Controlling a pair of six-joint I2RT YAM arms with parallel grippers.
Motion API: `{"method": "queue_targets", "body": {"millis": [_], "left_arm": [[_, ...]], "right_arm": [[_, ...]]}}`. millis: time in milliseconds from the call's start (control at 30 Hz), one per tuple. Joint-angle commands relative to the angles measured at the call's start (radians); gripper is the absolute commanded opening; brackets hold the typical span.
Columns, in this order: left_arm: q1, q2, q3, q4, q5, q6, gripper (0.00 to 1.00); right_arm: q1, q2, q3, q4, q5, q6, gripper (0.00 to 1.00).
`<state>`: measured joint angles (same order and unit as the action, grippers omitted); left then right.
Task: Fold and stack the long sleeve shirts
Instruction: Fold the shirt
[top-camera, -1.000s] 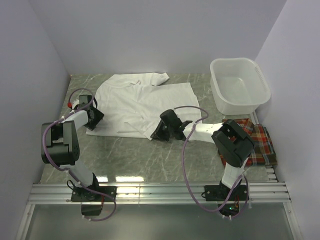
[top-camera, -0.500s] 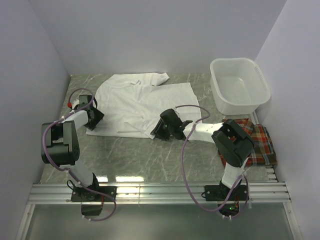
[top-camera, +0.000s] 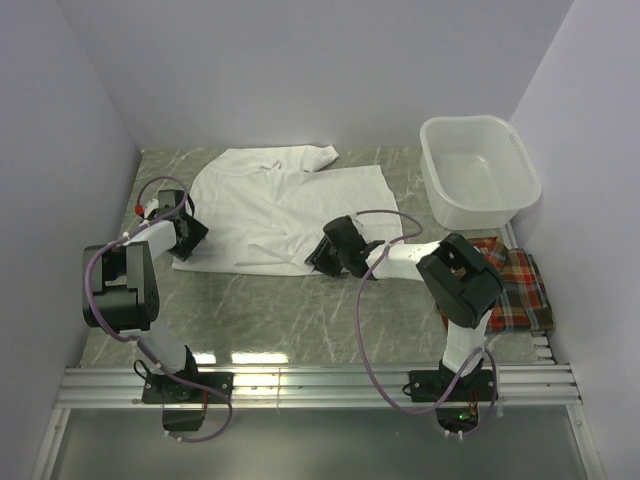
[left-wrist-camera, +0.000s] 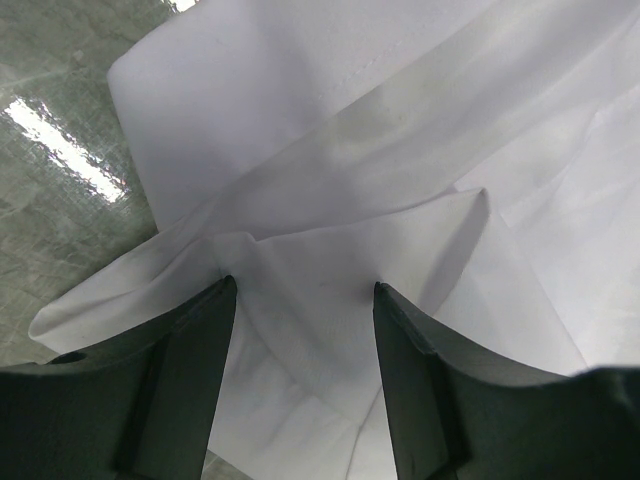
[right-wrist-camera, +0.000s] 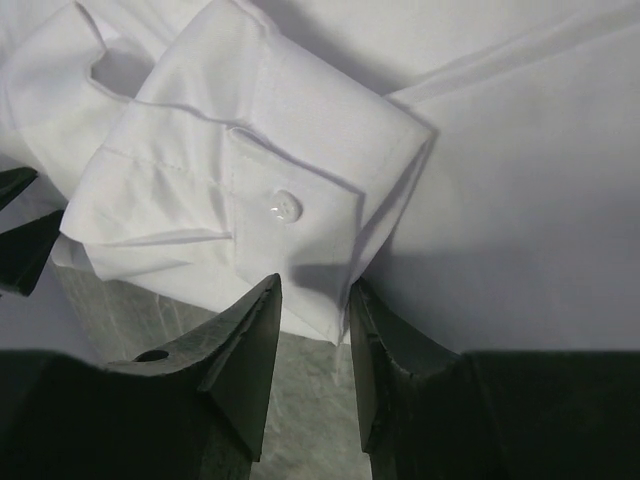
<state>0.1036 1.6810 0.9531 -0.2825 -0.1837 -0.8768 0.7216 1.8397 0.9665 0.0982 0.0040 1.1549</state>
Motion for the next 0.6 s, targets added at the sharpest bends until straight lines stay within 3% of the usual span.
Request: {"method": "queue_targets", "body": {"millis": [0, 233, 367, 567], "left_arm": [[0.004, -0.007, 0.016, -0.011, -0.010, 0.009, 0.63], [0.004, -0.003, 0.019, -0.011, -0.007, 0.009, 0.63], [0.004, -0.003, 0.019, -0.012, -0.010, 0.009, 0.63], [0.004, 0.000, 0.019, -0.015, -0.017, 0.009, 0.63]], "right_arm": [[-0.011, 0.019, -0.012, 0.049, 0.036, -0.001, 0.40], [-0.017, 0.027, -0.026, 0.072, 0.039, -0.023, 0.22], [-0.017, 0.006, -0.018, 0.058, 0.050, -0.050, 0.01], [-0.017, -0.054, 0.067, -0.043, 0.095, -0.167, 0.00]]}}
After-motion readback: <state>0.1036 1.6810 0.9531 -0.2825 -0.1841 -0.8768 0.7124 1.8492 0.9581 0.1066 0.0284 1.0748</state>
